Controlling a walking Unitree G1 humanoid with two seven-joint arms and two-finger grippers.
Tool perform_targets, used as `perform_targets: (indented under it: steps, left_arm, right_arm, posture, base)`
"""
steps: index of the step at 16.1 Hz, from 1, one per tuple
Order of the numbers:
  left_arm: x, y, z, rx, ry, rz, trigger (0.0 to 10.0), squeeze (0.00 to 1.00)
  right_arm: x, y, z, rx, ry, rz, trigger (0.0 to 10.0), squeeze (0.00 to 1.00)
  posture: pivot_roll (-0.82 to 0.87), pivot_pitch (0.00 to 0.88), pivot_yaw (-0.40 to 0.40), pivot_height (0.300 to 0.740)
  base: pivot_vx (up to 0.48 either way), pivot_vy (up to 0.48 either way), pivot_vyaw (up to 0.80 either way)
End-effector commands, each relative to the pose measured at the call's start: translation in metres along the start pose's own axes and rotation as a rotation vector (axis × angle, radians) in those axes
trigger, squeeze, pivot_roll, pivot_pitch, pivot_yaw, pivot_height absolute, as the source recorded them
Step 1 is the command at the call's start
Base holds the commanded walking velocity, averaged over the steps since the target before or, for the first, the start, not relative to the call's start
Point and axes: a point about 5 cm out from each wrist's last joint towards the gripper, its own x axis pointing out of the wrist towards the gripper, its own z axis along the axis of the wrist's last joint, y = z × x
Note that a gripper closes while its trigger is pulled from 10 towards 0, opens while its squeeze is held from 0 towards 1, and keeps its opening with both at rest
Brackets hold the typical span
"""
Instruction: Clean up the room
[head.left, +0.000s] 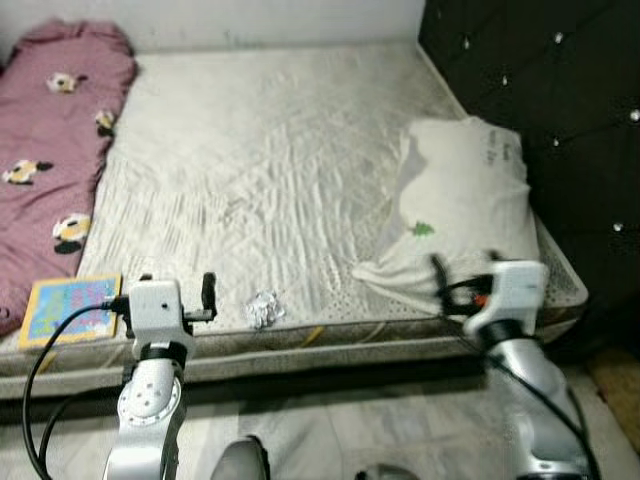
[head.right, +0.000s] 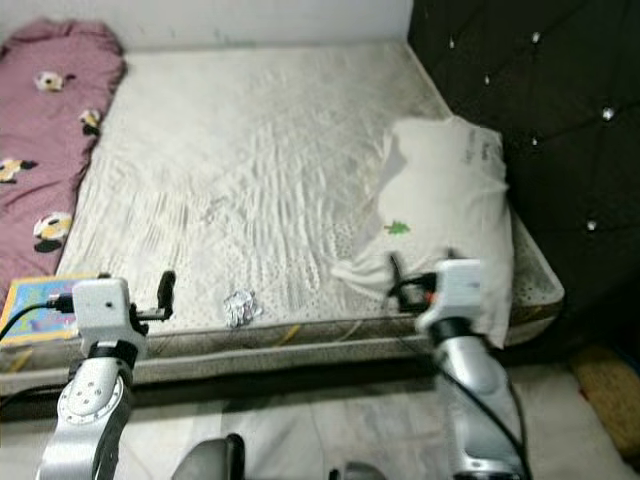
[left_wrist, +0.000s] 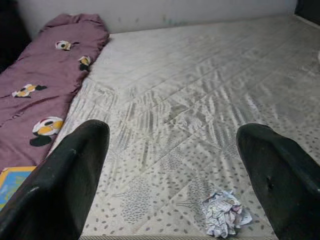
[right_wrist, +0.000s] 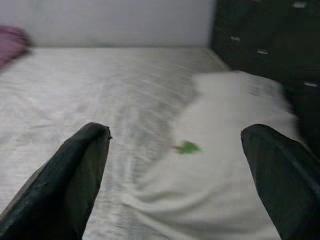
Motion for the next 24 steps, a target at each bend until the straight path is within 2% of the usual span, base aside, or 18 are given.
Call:
perform_targets:
  steps: [1, 3, 4, 5, 6, 9, 13, 24]
  left_arm:
    - [0.001, 0.004, -0.001, 0.023, -0.001, 0.015, 10.0, 0.00]
    - [0.002, 0.006, -0.005, 0.011, 0.011, 0.022, 10.0, 0.00]
    - [0.004, 0.007, -0.008, 0.007, 0.019, 0.017, 10.0, 0.00]
    - [0.004, 0.007, -0.004, 0.004, -0.002, 0.008, 10.0, 0.00]
    - [0.004, 0.007, -0.002, 0.004, -0.009, 0.005, 10.0, 0.00]
    - [0.006, 0.006, 0.000, -0.023, -0.005, -0.024, 10.0, 0.00]
    - [0.005, 0.000, -0.002, -0.060, -0.003, -0.045, 10.0, 0.00]
    - [0.007, -0.004, -0.002, -0.070, 0.005, -0.050, 10.0, 0.00]
  right_arm:
    - [0.001, 0.000, -0.006, -0.006, 0.028, -0.036, 10.0, 0.00]
    - [0.001, -0.002, -0.003, 0.072, -0.003, -0.071, 10.0, 0.00]
    - [0.003, -0.005, 0.002, -0.015, -0.050, -0.110, 10.0, 0.00]
    - [0.003, -0.005, 0.005, 0.009, -0.048, -0.074, 10.0, 0.00]
    - [0.002, -0.006, 0.006, -0.011, -0.046, -0.085, 10.0, 0.00]
    - [-0.001, -0.005, -0.001, 0.025, -0.010, -0.082, 10.0, 0.00]
    - [0.000, 0.006, -0.005, 0.024, 0.008, -0.028, 10.0, 0.00]
    - [0.002, -0.001, -0.008, -0.014, 0.024, -0.033, 10.0, 0.00]
  posture:
    - [0.01, 0.099, -0.038, 0.740]
    - [0.01, 0.098, -0.033, 0.740]
    - [0.01, 0.099, -0.028, 0.740]
    - [0.01, 0.096, -0.028, 0.740]
    - [0.01, 0.096, -0.028, 0.740]
    - [0.02, 0.095, -0.034, 0.740]
    - [0.03, 0.091, -0.052, 0.740]
    - [0.02, 0.100, -0.060, 0.740]
  base:
    - [0.000, 0.000, 0.00]
    - [0.000, 0.000, 0.00]
    - [0.000, 0.000, 0.00]
    - [0.000, 0.000, 0.00]
    - [0.000, 0.000, 0.00]
    - [0.000, 0.000, 0.00]
    - [0.000, 0.000, 0.00]
    - [0.000, 0.459, 0.00]
